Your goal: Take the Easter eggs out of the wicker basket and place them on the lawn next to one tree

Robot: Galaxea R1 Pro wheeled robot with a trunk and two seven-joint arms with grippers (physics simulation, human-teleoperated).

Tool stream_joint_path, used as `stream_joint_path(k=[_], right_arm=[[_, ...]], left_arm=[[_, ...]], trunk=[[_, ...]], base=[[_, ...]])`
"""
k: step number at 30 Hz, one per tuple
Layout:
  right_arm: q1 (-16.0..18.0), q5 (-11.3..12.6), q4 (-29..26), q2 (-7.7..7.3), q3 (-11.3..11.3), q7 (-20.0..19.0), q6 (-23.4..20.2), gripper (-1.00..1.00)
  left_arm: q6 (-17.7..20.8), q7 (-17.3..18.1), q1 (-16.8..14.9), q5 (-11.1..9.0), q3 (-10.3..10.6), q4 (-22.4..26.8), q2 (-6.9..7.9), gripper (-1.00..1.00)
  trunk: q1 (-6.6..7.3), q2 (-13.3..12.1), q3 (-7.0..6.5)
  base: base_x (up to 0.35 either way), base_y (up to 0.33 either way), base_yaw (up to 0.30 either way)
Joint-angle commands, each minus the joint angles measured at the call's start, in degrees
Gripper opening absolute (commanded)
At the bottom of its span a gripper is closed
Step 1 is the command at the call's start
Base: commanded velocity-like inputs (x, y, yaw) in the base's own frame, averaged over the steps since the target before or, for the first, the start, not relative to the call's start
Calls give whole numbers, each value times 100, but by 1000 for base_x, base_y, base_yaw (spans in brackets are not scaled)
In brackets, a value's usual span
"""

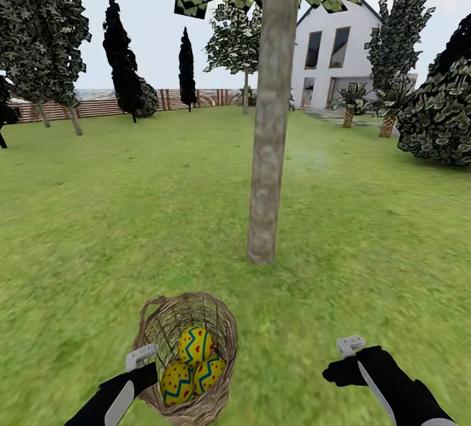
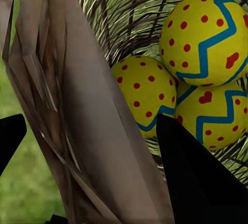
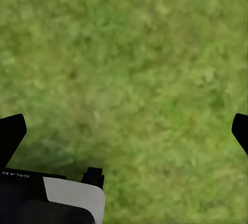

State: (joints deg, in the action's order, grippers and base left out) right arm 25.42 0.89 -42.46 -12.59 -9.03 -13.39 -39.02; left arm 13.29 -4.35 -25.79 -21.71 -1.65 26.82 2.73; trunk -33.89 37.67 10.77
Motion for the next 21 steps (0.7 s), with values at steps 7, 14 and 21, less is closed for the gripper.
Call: stream_joint_path(k=[7, 14, 21], right_arm=[[6, 7, -8, 2, -14, 3, -35, 100], [5, 9, -8, 9, -19, 3, -31, 100], [7, 7, -8, 11, -19, 11, -35, 100]], left_arm=[[33, -31, -3, -61, -2, 17, 0, -100], [20, -30, -4, -61, -2, 0, -9, -100], [-5, -27, -3, -70, -2, -1, -9, -100]], trunk=[[-2, 9, 9], [-2, 9, 9], [-46, 89, 45]], base=[[0, 0, 0], [0, 0, 0], [0, 0, 0]])
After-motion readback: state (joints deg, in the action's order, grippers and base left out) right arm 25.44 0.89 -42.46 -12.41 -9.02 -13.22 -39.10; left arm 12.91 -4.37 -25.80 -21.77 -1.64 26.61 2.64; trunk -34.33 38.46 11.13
